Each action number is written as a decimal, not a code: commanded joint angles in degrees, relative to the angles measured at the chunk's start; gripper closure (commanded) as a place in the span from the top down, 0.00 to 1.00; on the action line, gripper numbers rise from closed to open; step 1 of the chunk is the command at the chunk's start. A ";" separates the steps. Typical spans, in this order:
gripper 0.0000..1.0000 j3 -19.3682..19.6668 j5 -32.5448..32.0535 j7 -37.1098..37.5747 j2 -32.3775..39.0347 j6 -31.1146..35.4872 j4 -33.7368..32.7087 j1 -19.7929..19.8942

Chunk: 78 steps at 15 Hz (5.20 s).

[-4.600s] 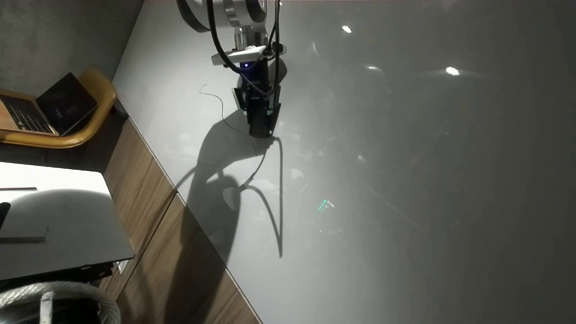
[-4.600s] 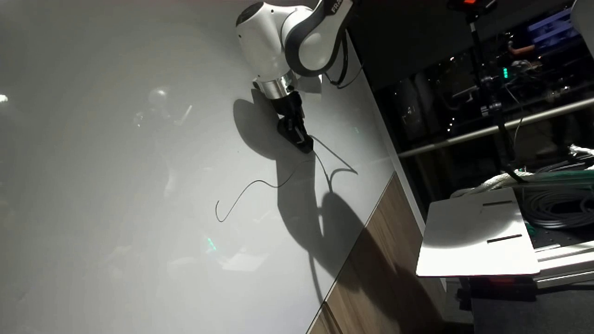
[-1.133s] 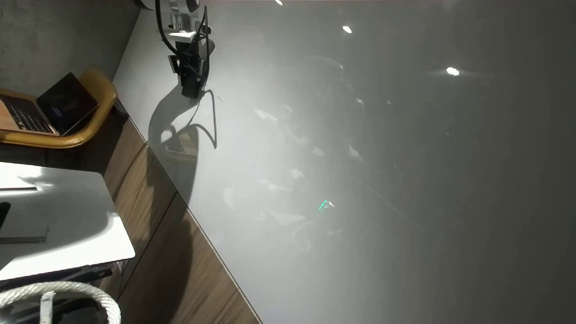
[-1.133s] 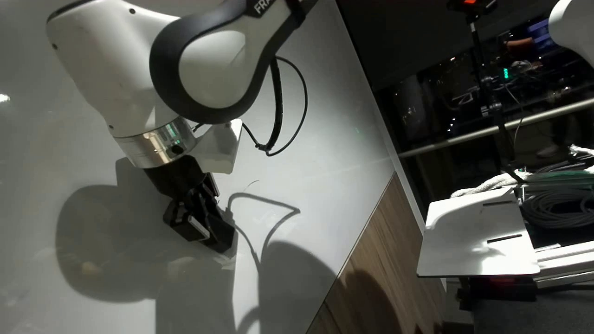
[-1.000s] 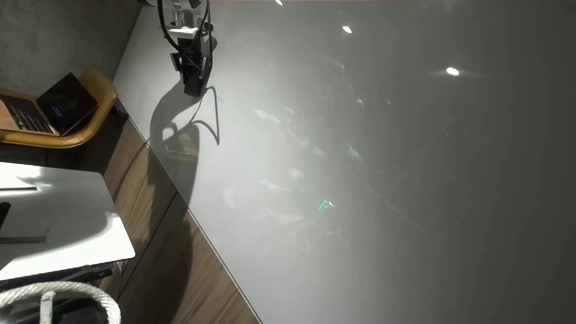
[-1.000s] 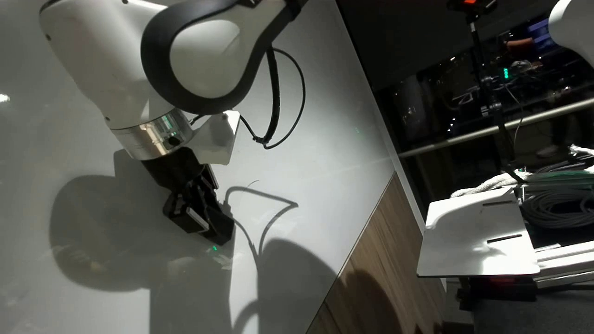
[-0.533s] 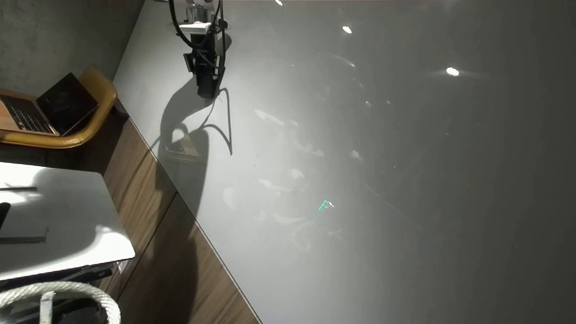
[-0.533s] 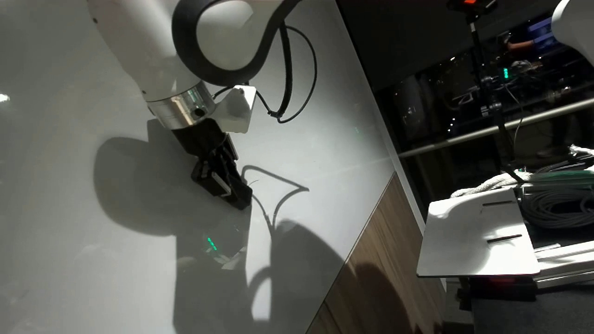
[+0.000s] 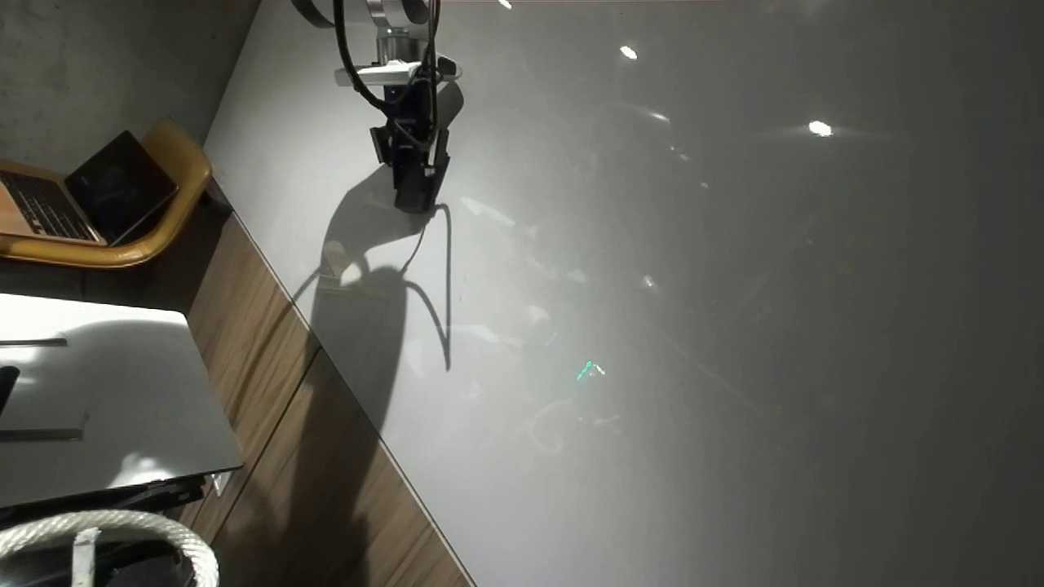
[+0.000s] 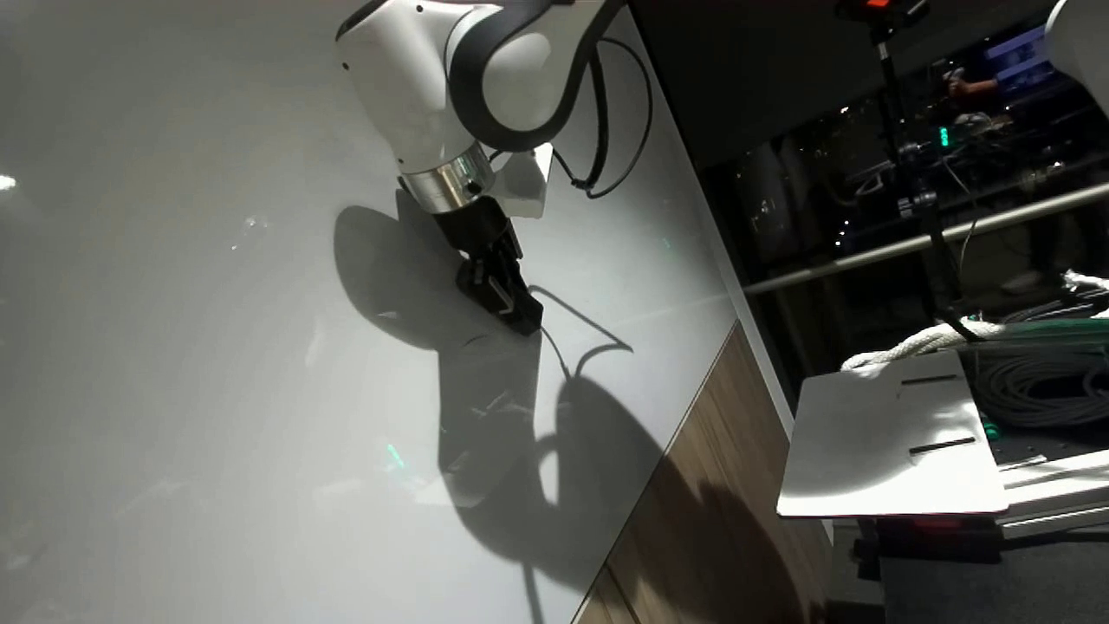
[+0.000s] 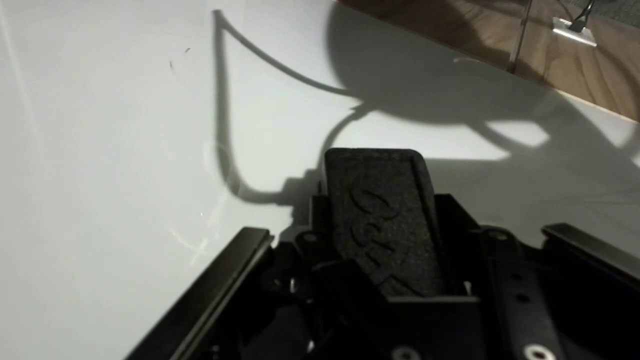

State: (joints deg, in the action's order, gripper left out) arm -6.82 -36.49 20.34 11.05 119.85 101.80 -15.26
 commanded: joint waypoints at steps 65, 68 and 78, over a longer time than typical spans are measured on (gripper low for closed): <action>0.30 2.68 32.36 -21.02 7.95 -10.27 27.79 11.69; 0.30 3.43 32.57 -21.47 8.23 -9.01 27.91 12.63; 0.60 3.79 32.24 -21.16 9.39 -5.13 28.34 13.28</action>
State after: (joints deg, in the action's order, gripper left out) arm -3.37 -5.23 -0.34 20.93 112.46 129.47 -1.96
